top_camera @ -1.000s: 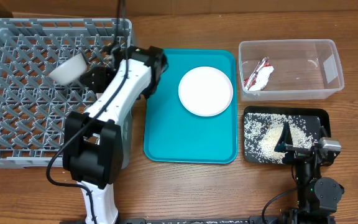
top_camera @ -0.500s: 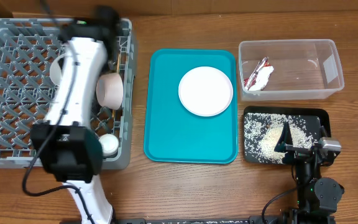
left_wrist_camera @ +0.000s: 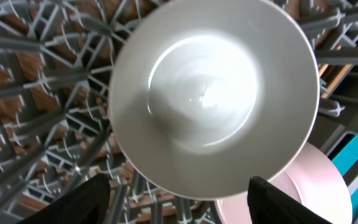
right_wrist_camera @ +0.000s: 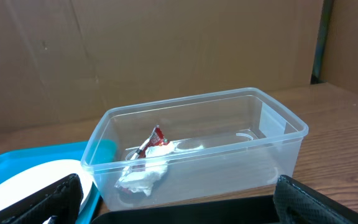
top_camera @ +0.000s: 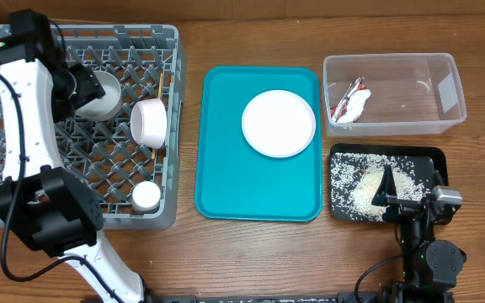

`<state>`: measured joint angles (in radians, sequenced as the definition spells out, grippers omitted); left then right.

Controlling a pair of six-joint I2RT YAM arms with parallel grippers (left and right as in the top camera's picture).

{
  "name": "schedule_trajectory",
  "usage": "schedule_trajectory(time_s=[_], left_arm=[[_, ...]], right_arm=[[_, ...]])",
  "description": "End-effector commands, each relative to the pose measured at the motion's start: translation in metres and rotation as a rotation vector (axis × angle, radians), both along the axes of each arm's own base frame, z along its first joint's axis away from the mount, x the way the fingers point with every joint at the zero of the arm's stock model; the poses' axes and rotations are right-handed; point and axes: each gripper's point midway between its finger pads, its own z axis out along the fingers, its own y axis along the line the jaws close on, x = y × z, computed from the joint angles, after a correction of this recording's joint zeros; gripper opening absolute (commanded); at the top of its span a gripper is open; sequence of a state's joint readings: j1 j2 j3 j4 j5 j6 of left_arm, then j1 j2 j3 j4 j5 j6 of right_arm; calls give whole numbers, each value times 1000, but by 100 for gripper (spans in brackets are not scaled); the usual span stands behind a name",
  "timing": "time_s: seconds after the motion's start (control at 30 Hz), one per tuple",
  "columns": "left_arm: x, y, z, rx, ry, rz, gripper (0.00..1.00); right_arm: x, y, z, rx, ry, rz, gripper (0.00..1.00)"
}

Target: Sort waste into correct bins and load items into the dishwasher

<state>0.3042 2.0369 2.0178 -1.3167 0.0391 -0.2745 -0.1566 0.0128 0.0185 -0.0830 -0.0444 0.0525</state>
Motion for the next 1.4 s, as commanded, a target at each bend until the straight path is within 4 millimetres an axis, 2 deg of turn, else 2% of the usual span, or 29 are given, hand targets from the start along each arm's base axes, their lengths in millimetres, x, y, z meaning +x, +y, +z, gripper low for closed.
schedule_trajectory(time_s=[0.0,0.1,0.23,0.43,0.5,0.57,0.67,0.73,0.93,0.97,1.0,1.13,1.27,1.37], left_arm=[[7,10,14,22,-60,-56,73],[12,24,11,52,-77,-63,68],[12,31,4,65,-64,-90,63],[5,36,-28,45,37,-84,54],[4,35,-39,28,64,-85,48],[2,34,-48,12,91,-65,38],[-1,33,-51,-2,108,-31,27],[-1,33,-47,-2,99,-25,22],[-4,36,-11,37,24,-18,22],[-5,36,-5,44,12,-17,15],[-7,35,2,49,-1,-17,4],[-16,37,17,87,-2,-9,4],[-34,49,30,180,42,24,4],[-46,55,58,306,35,61,4]], right_arm=[[0,-2,-2,6,-3,-9,100],[0,-2,-2,6,-3,-9,100],[0,-2,-2,6,-3,-9,100],[0,-2,-2,6,-2,-9,100],[0,-2,-2,6,-3,-9,100],[0,-2,-2,6,-3,-9,100],[0,-2,-2,6,-3,-9,100],[0,-2,-2,6,-3,-9,100],[0,-2,-2,6,-3,-9,100],[0,-2,-2,6,-2,-9,100],[0,-2,-2,6,-3,-9,100],[0,-2,-2,6,-3,-9,100],[0,-2,-2,6,-3,-9,100],[0,-2,-2,6,-3,-9,100]])
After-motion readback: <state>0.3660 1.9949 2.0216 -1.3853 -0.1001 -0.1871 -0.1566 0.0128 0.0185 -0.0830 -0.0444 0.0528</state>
